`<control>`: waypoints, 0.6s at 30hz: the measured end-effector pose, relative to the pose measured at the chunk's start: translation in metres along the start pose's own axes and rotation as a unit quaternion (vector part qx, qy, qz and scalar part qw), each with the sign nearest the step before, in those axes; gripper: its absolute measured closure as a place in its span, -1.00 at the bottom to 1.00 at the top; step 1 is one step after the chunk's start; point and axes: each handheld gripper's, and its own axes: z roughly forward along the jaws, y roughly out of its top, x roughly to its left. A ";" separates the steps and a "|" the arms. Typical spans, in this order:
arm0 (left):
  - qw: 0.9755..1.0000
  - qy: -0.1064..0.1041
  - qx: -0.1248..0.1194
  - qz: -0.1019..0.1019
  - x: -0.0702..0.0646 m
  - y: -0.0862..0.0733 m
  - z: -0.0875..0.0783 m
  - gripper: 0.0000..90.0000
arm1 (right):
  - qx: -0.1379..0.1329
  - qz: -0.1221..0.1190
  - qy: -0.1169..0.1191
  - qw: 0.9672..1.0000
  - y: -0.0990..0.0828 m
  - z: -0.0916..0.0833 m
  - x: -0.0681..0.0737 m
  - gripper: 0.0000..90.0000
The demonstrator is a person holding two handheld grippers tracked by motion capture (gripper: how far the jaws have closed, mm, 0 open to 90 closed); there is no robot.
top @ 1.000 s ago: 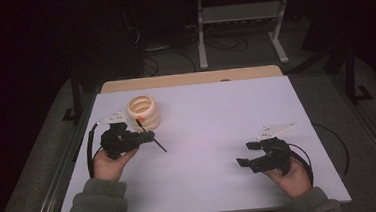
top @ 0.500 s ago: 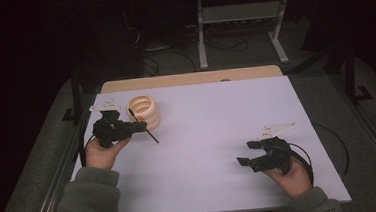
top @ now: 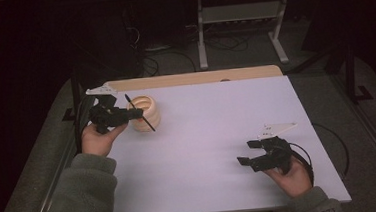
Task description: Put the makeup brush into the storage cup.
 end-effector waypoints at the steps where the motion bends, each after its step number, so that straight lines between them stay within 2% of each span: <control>1: 1.000 0.000 -0.002 -0.002 0.001 0.003 0.000 0.88 | -0.002 -0.004 0.000 1.000 0.000 0.000 -0.001 -0.38; 8: 1.000 0.010 -0.003 -0.006 0.009 0.021 -0.005 0.88 | -0.005 -0.007 -0.001 1.000 0.001 -0.001 -0.001 -0.39; 11: 1.000 0.010 -0.003 -0.017 0.014 0.027 -0.005 0.88 | -0.005 -0.006 0.000 1.000 0.001 0.000 -0.001 -0.39; 18: 0.999 0.027 0.003 -0.027 0.026 0.039 -0.002 0.88 | -0.006 -0.006 0.000 1.000 0.001 0.000 -0.001 -0.39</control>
